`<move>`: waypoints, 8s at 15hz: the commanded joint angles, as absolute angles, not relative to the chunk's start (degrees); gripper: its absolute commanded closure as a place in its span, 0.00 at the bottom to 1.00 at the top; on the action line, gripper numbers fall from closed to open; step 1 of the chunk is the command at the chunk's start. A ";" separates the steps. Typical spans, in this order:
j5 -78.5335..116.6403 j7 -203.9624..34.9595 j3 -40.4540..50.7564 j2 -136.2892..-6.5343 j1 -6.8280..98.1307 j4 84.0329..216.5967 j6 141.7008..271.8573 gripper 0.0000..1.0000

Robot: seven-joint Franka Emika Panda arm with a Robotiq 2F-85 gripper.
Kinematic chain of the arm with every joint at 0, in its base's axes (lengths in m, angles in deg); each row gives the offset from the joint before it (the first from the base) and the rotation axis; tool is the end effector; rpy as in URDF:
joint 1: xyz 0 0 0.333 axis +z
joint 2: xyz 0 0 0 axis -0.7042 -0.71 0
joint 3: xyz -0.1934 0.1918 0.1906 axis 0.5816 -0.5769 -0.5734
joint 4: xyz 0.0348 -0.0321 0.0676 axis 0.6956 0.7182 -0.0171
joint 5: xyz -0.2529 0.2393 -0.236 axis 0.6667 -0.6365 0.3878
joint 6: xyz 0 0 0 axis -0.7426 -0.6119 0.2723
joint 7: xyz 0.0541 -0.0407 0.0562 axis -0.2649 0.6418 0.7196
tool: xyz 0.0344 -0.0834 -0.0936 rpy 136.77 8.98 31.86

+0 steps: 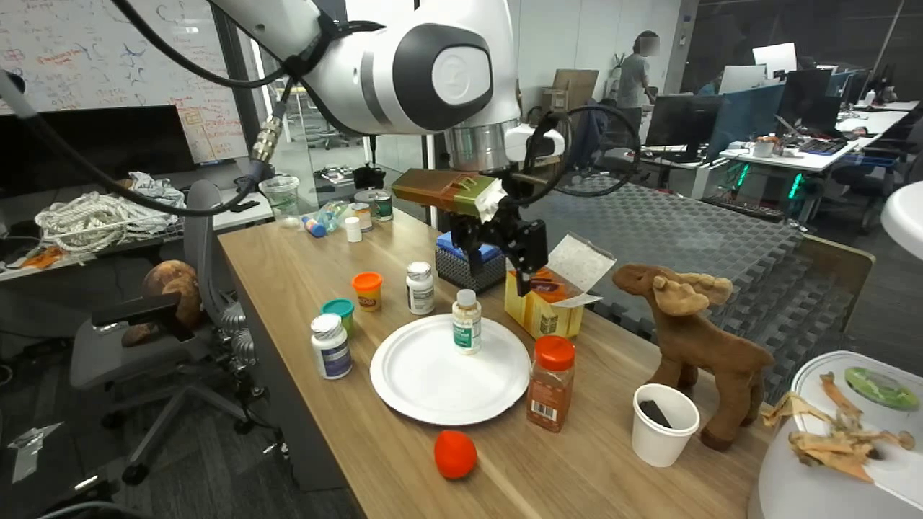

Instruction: Put the objects on the table on to the plate.

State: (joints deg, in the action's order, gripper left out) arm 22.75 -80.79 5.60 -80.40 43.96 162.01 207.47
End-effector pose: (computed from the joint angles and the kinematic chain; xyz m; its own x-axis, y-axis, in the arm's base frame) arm 0.6854 -0.0625 0.2792 0.9953 -0.0132 0.0961 -0.0248 -0.9924 0.1203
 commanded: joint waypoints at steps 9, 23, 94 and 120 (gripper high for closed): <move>25.26 -63.28 6.31 -83.41 36.63 157.51 200.17 0.00; 24.53 -60.50 6.40 -83.39 33.66 157.71 198.75 0.37; 19.79 -73.06 -4.20 -83.80 49.09 156.86 197.30 0.00; 23.29 -76.26 1.51 -74.42 46.91 163.20 202.07 0.81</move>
